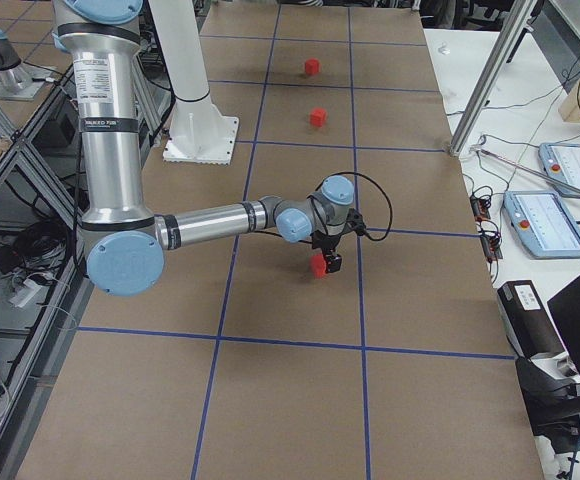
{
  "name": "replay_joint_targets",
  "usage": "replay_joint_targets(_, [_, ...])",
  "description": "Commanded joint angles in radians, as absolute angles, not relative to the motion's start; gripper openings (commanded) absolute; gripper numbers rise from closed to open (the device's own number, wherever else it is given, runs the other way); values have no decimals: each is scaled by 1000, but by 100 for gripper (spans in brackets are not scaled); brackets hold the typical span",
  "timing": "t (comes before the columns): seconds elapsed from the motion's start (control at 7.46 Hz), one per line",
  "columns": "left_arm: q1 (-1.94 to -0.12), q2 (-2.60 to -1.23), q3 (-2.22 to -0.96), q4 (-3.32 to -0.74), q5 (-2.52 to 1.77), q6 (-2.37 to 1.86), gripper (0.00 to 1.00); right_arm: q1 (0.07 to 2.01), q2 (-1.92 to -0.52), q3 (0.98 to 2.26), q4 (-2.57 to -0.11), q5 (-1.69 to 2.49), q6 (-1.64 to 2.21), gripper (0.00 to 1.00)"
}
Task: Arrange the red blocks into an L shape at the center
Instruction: 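Reach the right gripper to the red cube farthest from the left arm and grasp it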
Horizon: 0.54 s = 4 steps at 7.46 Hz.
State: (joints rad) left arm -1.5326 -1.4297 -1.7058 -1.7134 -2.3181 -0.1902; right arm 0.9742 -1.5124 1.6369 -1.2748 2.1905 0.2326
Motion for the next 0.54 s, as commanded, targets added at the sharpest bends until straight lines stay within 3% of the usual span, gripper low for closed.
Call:
replay_joint_targets(0.0, [-1534, -1430, -1715, -1713, -2324, -190, 100, 968, -1497, 1617, -1276, 2181, 224, 61])
replay_joint_targets(0.13, [-1534, -1430, -1718, -1710, -2332, -192, 100, 968, -1496, 1606, -1275, 2180, 224, 11])
replay_joint_targets(0.27, [-1534, -1430, -1718, -1710, -2332, -192, 100, 969, -1499, 1609, -1275, 2178, 222, 0])
replay_joint_targets(0.4, [-1534, -1428, -1723, -1710, -2333, -192, 100, 971, -1497, 1621, -1275, 2180, 224, 0])
